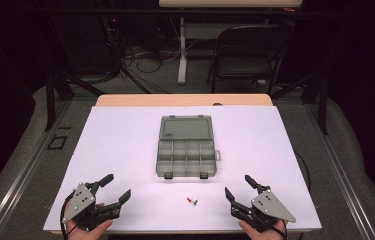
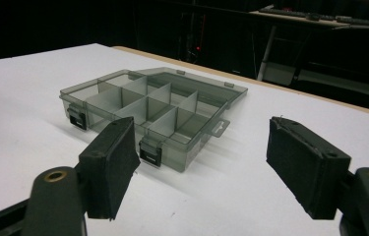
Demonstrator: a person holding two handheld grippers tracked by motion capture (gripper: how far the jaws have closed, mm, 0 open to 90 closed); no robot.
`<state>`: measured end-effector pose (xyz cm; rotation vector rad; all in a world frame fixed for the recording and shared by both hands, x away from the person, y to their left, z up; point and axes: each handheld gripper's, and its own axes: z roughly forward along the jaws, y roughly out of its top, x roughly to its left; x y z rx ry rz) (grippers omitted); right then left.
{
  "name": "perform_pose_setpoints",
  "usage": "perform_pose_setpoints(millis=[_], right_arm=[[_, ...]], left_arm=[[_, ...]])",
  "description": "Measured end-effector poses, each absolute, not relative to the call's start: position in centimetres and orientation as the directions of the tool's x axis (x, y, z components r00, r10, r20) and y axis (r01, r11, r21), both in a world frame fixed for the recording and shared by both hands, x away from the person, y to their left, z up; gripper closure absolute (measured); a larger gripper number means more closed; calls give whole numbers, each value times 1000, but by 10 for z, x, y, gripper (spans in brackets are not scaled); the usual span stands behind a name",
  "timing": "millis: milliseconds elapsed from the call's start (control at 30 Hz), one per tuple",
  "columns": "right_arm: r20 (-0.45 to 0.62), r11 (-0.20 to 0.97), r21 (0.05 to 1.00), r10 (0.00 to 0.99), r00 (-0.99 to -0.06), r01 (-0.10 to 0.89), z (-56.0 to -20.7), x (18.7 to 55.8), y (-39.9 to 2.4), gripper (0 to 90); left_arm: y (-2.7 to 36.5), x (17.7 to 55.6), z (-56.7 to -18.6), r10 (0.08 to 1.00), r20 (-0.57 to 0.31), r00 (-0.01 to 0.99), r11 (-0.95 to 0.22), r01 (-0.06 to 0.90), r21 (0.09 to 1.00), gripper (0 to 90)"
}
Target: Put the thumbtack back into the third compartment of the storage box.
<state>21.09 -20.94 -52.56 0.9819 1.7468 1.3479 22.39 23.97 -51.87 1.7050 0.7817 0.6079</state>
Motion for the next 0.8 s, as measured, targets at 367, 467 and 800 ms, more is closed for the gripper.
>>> perform_pose_setpoints(millis=[367, 467, 800], right_arm=[[-96, 198, 965, 879, -467, 173, -529, 214, -208, 266], [-96, 206, 961, 875, -475, 183, -531, 216, -205, 273], [-94, 238, 947, 847, -523, 215, -533, 220, -190, 352]], left_arm=[[239, 225, -521, 758, -14, 652, -168, 216, 962, 233], [239, 226, -522, 758, -19, 652, -165, 220, 961, 233], [239, 228, -523, 764, -20, 645, -173, 235, 956, 232]])
